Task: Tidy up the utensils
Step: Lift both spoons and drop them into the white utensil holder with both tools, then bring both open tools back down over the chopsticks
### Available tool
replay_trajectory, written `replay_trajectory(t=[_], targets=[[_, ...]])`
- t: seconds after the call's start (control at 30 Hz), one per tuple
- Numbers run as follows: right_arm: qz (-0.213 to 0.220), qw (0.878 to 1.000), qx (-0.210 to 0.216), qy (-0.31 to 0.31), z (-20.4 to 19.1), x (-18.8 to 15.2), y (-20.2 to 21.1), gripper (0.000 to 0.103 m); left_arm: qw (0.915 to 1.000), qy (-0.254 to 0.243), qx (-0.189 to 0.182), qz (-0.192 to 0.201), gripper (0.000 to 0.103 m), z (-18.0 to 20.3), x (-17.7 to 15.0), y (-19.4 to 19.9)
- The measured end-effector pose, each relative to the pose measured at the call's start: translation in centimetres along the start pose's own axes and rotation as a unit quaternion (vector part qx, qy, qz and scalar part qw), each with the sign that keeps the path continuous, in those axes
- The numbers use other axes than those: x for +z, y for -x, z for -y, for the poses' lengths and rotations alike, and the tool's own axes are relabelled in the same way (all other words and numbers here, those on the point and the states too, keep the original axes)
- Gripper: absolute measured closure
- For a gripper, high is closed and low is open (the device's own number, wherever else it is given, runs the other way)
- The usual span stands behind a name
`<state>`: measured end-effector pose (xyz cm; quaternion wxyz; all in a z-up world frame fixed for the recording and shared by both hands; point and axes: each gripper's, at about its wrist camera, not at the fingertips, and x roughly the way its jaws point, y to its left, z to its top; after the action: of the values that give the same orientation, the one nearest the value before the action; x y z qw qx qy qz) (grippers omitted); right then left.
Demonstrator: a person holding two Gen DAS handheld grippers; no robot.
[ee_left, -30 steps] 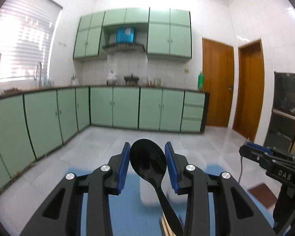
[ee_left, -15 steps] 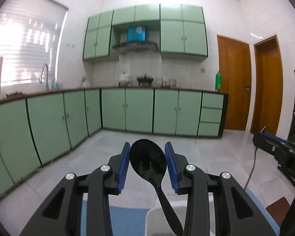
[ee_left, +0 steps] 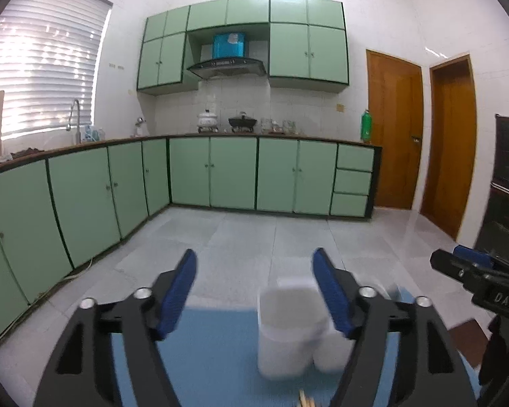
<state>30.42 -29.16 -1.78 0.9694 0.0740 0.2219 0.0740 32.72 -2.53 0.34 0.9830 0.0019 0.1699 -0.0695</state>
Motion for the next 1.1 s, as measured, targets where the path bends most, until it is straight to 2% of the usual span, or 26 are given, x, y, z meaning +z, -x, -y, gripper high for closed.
replay_trajectory(t=[0.03, 0.1, 0.17, 0.27, 0.33, 0.43, 0.53, 0.67, 0.83, 0.97, 1.1], targets=[[-0.013, 1.000, -0.003, 0.003, -0.1, -1.4, 1.1, 0.017, 1.0000, -0.003, -0.002, -0.009, 0.025, 0.0, -0.9, 1.2], [-0.041, 0.999, -0.015, 0.010, -0.7, -3.9, 2.5, 0.017, 0.9995, -0.007, -0.009, -0.028, 0.013, -0.1, -2.9, 3.3], [-0.076, 0.997, -0.014, 0.015, -1.7, -7.2, 4.0, 0.015, 0.9976, -0.010, -0.005, -0.069, 0.008, -0.2, -6.1, 5.5], [-0.124, 0.992, -0.008, 0.013, -3.4, -11.7, 5.9, 0.015, 0.9909, -0.013, -0.005, -0.134, 0.008, -0.5, -10.3, 7.4], [-0.153, 0.988, -0.007, 0.008, -4.6, -14.7, 7.1, 0.015, 0.9833, -0.019, 0.010, -0.181, 0.007, -0.6, -13.1, 8.2], [-0.184, 0.983, 0.002, 0.010, -6.4, -17.9, 8.6, 0.015, 0.9720, -0.015, 0.017, -0.234, 0.007, -1.1, -16.4, 9.2], [-0.211, 0.977, 0.004, 0.031, -8.1, -20.2, 9.5, 0.015, 0.9636, -0.011, 0.023, -0.266, 0.007, -1.6, -18.7, 10.4], [-0.234, 0.972, 0.017, 0.026, -8.9, -21.9, 10.2, 0.015, 0.9573, -0.007, 0.028, -0.288, 0.007, -1.7, -20.5, 11.1], [-0.237, 0.971, 0.013, 0.040, -10.6, -22.2, 9.8, 0.018, 0.9562, -0.002, 0.035, -0.291, 0.007, -2.0, -20.8, 11.5], [-0.241, 0.968, -0.010, 0.067, -11.6, -22.6, 9.6, 0.022, 0.9561, -0.004, 0.033, -0.291, 0.006, -1.9, -20.3, 11.5], [-0.235, 0.969, -0.043, 0.066, -10.5, -22.0, 9.7, 0.022, 0.9562, 0.000, 0.030, -0.291, 0.006, -2.0, -20.0, 11.6]])
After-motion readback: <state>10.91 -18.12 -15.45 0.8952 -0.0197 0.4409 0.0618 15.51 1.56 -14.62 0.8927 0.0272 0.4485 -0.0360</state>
